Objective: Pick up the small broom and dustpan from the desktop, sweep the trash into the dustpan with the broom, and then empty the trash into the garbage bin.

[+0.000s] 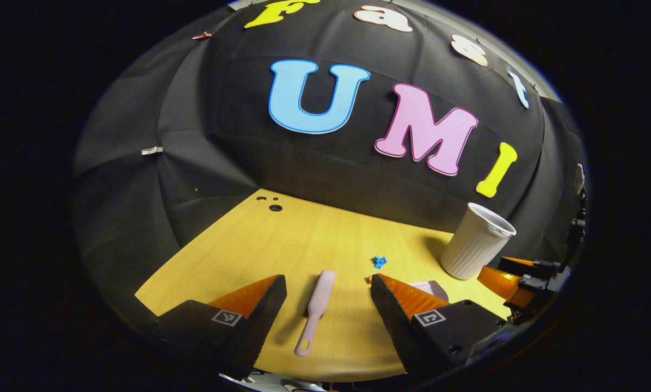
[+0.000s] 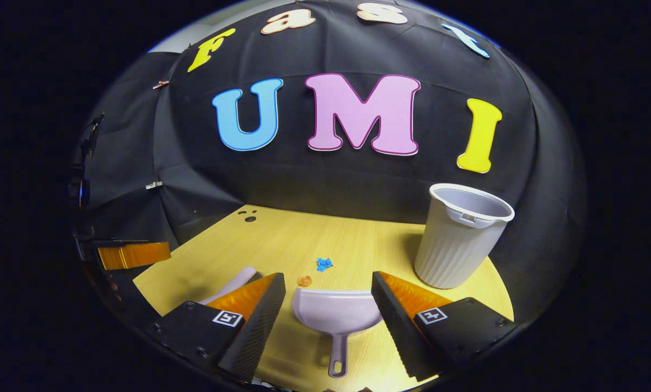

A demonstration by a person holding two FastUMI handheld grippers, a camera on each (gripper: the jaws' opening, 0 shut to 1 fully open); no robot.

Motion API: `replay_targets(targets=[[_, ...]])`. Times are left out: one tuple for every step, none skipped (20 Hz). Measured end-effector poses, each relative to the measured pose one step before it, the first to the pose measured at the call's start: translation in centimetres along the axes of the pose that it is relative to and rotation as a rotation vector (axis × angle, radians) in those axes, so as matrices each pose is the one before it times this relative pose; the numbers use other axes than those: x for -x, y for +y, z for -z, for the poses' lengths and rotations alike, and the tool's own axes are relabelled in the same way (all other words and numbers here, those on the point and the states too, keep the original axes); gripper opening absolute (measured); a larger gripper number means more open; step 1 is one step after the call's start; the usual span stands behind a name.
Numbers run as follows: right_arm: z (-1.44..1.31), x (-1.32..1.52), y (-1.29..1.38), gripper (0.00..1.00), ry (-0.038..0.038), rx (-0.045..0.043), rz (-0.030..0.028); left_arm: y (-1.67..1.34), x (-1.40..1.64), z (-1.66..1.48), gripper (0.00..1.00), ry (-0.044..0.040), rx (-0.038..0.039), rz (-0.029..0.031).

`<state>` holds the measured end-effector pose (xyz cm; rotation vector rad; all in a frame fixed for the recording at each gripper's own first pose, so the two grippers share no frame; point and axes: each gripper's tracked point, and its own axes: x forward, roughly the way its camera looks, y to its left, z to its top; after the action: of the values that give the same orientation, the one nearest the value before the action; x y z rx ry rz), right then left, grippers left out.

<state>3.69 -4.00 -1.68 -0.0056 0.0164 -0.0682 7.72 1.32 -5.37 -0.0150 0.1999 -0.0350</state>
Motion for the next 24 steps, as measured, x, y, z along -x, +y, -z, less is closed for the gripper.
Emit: replay_targets(targets=[[-0.01, -0.301, -0.09, 1.0, 0.00348, -0.00177, 0.00273, 0.021, -0.606, 0.381, 0.99, 0.01432, -0.0092, 0.0011], [0.056, -0.311, -0.2, 1.0, 0.00446, -0.00287, 0.00458, 0.166, -0.533, 0.332, 0.99, 0.01539, -0.01054, -0.0055], [0.081, -0.25, -0.265, 1.0, 0.00463, -0.00441, 0.00535, 0.342, -0.636, 0.37, 0.99, 0.01752, -0.01155, -0.01124], [0.085, -0.274, -0.328, 0.99, 0.00459, -0.00606, 0.00781, 0.428, -0.696, 0.633, 0.99, 0.03169, -0.01238, -0.01616], [0.072, -0.218, -0.281, 0.99, 0.0039, -0.00492, 0.00664, 0.086, -0.796, 0.798, 0.99, 0.02997, -0.01011, -0.00533], [0.18, -0.238, -0.294, 0.99, 0.00786, -0.004, 0.00705, -0.038, -0.804, 0.485, 0.99, 0.02779, -0.00703, 0.00509], [0.277, -0.196, -0.257, 0.99, 0.00863, -0.00409, 0.00667, -0.177, -0.897, 0.7, 0.99, 0.03087, -0.00522, 0.00747], [0.265, -0.163, -0.216, 0.99, 0.00827, -0.0044, 0.00446, 0.071, -0.939, 0.593, 0.99, 0.03283, -0.00542, 0.00672], [0.243, -0.123, -0.281, 1.0, 0.00998, -0.00268, 0.00536, 0.012, -0.909, 0.542, 0.99, 0.03199, -0.00714, 0.00558], [0.299, -0.135, -0.276, 1.0, 0.00864, -0.00126, 0.00619, 0.242, -0.78, 0.296, 0.99, 0.0237, -0.0107, -0.00368], [0.308, -0.046, -0.173, 0.99, 0.00849, -0.00037, 0.00645, 0.367, -1.005, 0.349, 0.99, 0.0209, -0.01547, -0.00923], [0.332, -0.051, -0.246, 0.99, 0.01058, -0.00033, 0.00571, 0.159, -1.038, 0.302, 0.99, 0.02612, -0.0138, 0.00078], [0.422, -0.053, -0.26, 0.99, 0.01248, -0.00097, 0.00513, 0.012, -1.158, 0.399, 0.99, 0.0321, -0.00774, 0.01007], [0.496, 0.006, -0.183, 1.0, 0.01544, -0.00415, 0.00434, -0.201, -1.143, 0.431, 0.99, 0.03922, -0.00345, 0.0183], [0.334, 0.042, -0.12, 0.99, 0.0119, -0.00854, 0.00318, -0.349, -0.908, 0.643, 0.99, 0.04011, -0.00531, 0.01576], [0.293, 0.002, -0.083, 1.0, 0.00803, -0.00888, 0.0029, 0.004, -0.935, 0.539, 0.99, 0.04056, -0.01071, 0.00408], [0.326, 0.012, -0.081, 1.0, 0.00854, -0.00443, 0.00436, 0.261, -0.887, 0.672, 0.99, 0.04015, -0.01607, -0.00109], [0.413, 0.011, -0.189, 1.0, 0.01136, 0.00031, 0.00692, 0.137, -0.809, 0.692, 0.99, 0.04804, -0.01124, -0.00353], [0.472, 0.055, -0.059, 0.99, 0.0104, 0.00012, 0.00536, 0.098, -0.862, 0.485, 0.99, 0.03554, -0.00657, -0.00164], [0.342, 0.114, -0.076, 1.0, 0.00785, -0.00265, 0.00367, -0.158, -0.609, 0.39, 0.99, 0.03021, -0.00879, 0.00705], [0.349, 0.152, -0.058, 1.0, 0.01039, -0.00493, 0.00613, 0.243, -0.417, 0.575, 0.99, 0.03033, -0.01829, -0.00585], [0.278, 0.083, -0.173, 1.0, 0.00936, -0.0063, 0.005, 0.27, -0.51, 0.406, 0.97, 0.0232, -0.0283, -0.01109], [0.383, -0.006, -0.062, 1.0, 0.01125, -0.00668, 0.00355, 0.144, -0.657, 0.343, 0.95, 0.01803, -0.03036, -0.01276], [0.46, -0.002, -0.164, 1.0, 0.01615, -0.00581, 0.0054, 0.113, -0.458, 0.22, 0.95, 0.01381, -0.02303, -0.01165]])
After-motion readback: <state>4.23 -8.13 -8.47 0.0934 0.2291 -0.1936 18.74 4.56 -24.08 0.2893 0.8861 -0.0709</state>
